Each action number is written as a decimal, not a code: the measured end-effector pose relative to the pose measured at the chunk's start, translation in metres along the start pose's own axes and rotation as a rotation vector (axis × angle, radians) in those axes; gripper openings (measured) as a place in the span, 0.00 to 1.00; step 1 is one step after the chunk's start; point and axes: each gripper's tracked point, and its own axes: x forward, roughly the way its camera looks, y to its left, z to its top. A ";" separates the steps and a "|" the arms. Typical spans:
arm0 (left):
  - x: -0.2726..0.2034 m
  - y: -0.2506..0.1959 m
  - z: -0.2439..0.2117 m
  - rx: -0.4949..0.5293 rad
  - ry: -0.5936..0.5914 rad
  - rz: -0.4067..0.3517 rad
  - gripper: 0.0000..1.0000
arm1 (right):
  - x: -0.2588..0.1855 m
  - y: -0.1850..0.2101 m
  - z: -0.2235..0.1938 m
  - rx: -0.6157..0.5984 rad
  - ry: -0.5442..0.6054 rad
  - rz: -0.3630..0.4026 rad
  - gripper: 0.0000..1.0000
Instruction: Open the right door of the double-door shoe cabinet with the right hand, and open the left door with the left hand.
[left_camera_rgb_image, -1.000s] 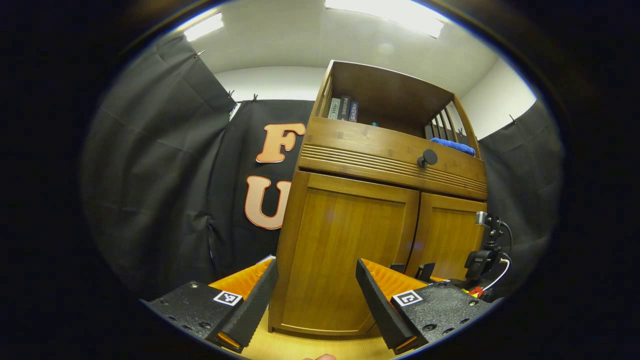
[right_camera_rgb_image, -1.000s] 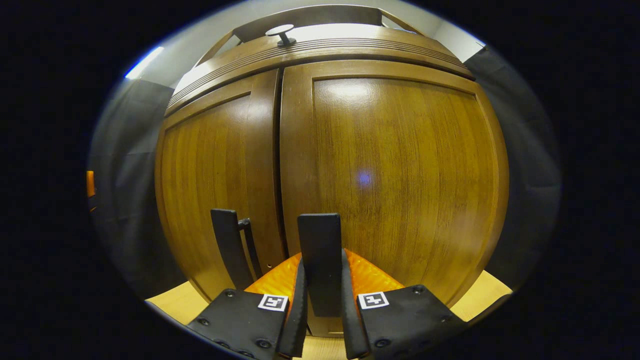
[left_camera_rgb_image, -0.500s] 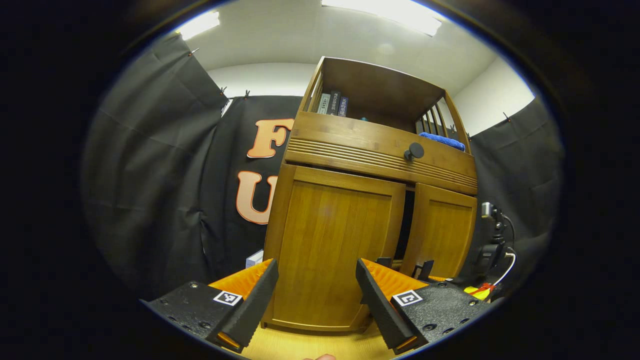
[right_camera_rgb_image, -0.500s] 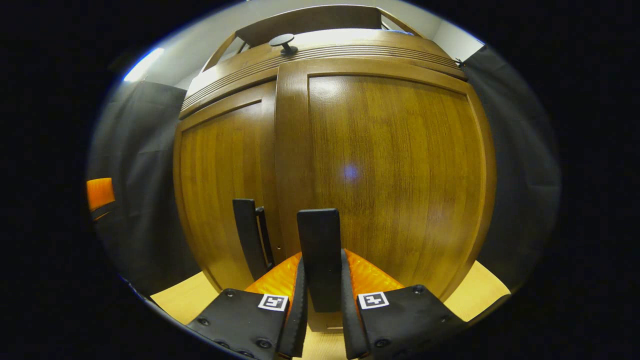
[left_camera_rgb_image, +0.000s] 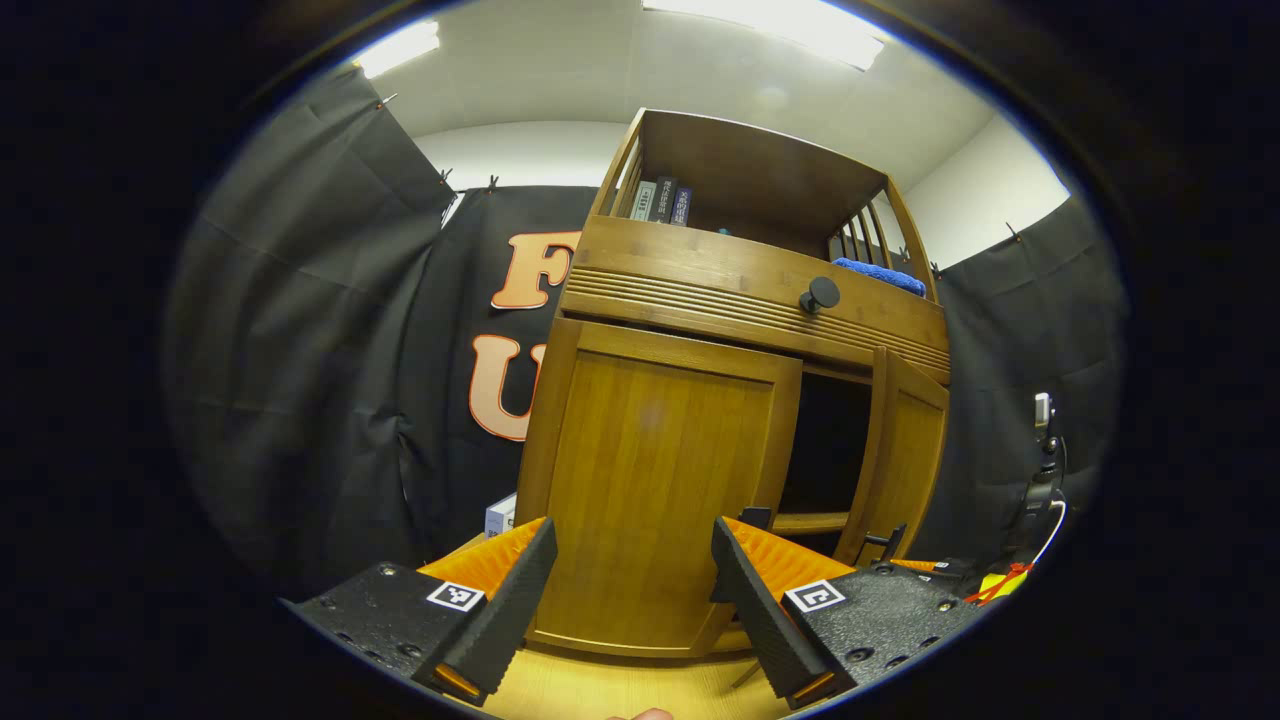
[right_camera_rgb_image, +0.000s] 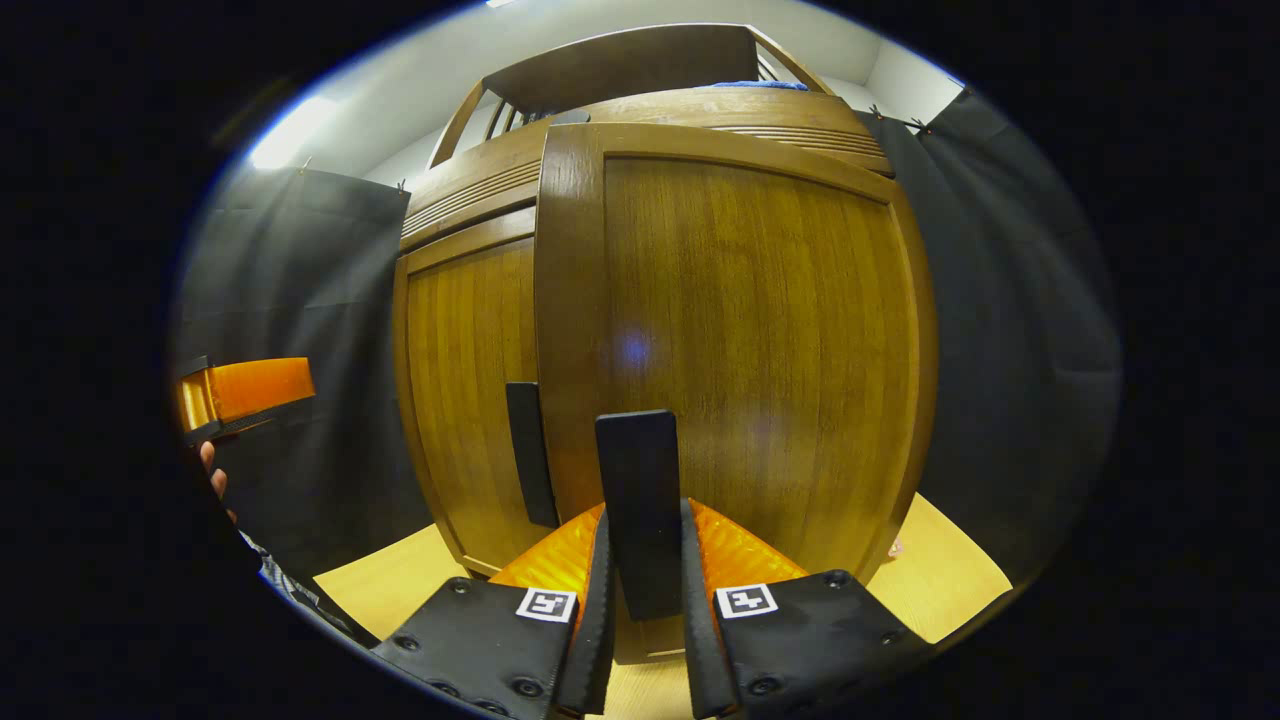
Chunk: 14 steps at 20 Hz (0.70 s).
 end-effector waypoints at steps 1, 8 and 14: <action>0.000 -0.003 0.000 -0.001 -0.002 -0.005 0.94 | -0.008 -0.003 -0.001 0.005 -0.001 0.001 0.42; 0.009 -0.027 -0.011 -0.017 0.007 -0.054 0.94 | -0.051 -0.022 -0.003 -0.005 -0.015 -0.007 0.36; 0.017 -0.047 -0.014 -0.032 -0.003 -0.097 0.91 | -0.083 -0.041 -0.003 0.002 -0.024 -0.058 0.32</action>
